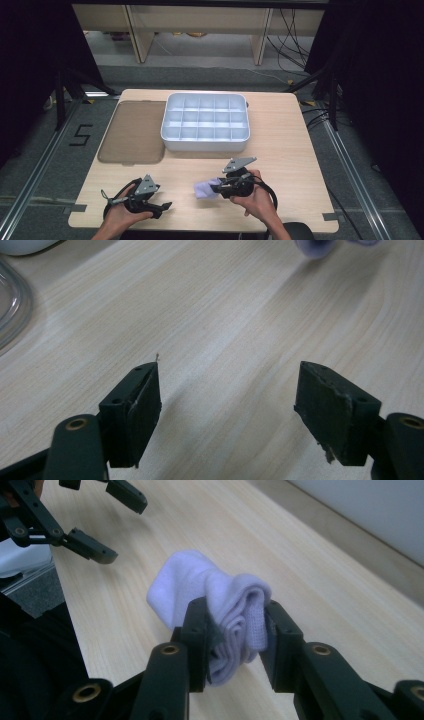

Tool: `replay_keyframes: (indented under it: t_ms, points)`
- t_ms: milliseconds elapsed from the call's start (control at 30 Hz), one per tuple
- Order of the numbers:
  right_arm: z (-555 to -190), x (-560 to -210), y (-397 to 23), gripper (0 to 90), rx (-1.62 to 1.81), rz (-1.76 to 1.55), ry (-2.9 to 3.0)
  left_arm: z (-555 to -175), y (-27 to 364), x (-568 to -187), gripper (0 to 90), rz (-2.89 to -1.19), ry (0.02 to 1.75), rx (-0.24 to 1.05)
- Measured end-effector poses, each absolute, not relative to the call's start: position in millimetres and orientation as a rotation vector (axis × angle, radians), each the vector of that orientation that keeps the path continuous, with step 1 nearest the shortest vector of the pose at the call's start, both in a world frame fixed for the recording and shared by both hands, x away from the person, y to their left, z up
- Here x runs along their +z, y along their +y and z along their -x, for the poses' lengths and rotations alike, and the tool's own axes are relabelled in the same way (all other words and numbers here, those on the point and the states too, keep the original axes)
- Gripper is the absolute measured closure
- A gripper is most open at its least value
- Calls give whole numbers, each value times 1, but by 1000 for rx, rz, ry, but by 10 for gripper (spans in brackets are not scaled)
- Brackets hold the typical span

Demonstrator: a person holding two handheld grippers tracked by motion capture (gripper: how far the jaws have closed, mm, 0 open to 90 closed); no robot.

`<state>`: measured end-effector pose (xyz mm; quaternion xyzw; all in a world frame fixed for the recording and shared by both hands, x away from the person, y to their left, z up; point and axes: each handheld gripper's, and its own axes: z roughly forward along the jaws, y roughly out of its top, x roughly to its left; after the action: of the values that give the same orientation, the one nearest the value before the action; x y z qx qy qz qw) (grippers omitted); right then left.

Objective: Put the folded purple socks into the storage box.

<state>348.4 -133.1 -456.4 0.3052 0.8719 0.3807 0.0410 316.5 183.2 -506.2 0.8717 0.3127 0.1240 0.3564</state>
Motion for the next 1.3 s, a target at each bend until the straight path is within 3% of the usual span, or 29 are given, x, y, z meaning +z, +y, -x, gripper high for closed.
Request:
replay_keyframes:
  t_ms: [1300]
  points:
    - [-399,-389,-184,686,1083,-1025,2575,-317,185,-505,258,-2245,819,310]
